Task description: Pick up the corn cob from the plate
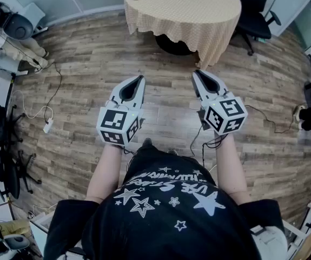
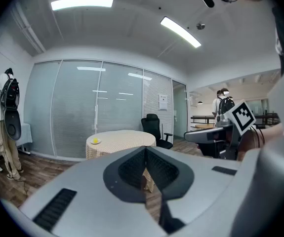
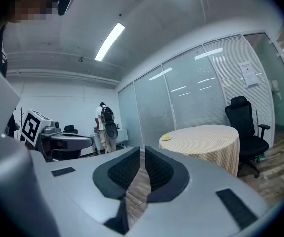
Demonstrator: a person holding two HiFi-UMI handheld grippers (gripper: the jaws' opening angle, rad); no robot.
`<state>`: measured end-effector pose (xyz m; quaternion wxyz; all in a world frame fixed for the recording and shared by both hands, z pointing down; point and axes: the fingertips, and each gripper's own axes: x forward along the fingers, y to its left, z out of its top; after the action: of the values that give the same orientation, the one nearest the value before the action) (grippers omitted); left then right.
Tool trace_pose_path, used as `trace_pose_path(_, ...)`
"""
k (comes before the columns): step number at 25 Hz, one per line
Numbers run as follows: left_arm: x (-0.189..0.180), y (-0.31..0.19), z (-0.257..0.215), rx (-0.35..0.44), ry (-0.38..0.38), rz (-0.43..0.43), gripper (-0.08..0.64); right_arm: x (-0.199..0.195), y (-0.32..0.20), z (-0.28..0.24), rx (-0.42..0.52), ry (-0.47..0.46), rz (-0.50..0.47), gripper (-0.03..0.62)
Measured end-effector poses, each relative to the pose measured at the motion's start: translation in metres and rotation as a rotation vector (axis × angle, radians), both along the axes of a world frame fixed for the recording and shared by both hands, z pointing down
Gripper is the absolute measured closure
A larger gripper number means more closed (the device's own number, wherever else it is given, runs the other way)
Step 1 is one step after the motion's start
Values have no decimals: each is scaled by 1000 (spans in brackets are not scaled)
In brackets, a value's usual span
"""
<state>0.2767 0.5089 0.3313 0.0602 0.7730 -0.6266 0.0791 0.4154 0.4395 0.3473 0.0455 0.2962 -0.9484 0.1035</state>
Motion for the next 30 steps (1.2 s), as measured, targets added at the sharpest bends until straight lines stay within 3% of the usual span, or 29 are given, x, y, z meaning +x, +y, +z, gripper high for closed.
trace_pose_path(18, 35, 14, 6, -9, -1, -93, 554, 44, 1, 5, -30, -66, -28, 543)
trace_pose_path(25, 31, 26, 7, -13, -8, -143, 554, 53, -1, 9, -87, -204, -41, 543)
trace_pose_path(30, 19, 22, 9, -17, -2, -170, 552, 40, -10, 12, -100, -197, -56, 541)
